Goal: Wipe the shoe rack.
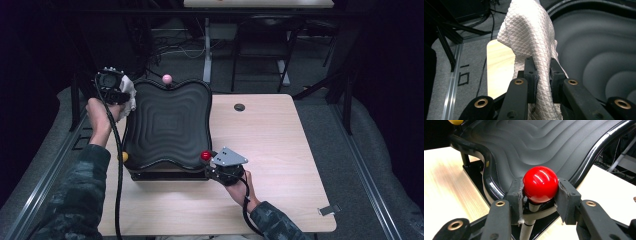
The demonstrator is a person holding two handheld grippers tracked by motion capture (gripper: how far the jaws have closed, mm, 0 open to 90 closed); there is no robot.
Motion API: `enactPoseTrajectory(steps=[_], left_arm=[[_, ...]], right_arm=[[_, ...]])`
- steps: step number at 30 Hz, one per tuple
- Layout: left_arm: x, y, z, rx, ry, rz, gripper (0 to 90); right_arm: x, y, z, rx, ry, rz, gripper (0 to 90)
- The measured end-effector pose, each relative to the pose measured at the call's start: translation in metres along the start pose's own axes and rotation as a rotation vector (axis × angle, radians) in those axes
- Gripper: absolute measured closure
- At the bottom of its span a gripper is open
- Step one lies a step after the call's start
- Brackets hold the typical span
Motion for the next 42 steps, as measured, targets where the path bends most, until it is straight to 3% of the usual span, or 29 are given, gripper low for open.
enactPoseTrajectory(steps=[7, 22, 33, 42], left_arm=[[-0.013, -0.004, -0.001, -0.026, -0.003, -0.012, 80.5], [-0.051, -0.016, -0.003, -0.118, -0.051, -0.064, 80.5], [-0.078, -0.025, -0.004, -0.119, -0.038, -0.085, 80.5], [-0.106, -0.029, 0.004, -0.116, -0.054, -0.077, 80.6]], right_arm=[[0.000, 0.000, 0.000, -0.001, 0.000, 0.000, 60.3], [0.000, 0.000, 0.000, -0.002, 0.000, 0.001, 60.2], [0.000, 0.000, 0.000, -0.002, -0.001, 0.000, 60.2], [0.000, 0.000, 0.000, -0.003, -0.001, -0.001, 60.2]])
Point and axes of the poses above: each handheld gripper's, and its own axes: y roughly forward along the jaws, x roughly out of its top, z roughly to its left, the point moved 5 cm from there along y, roughly forward along the jaws, and after that the axes turned 13 degrees about x, right-handed, at the moved point
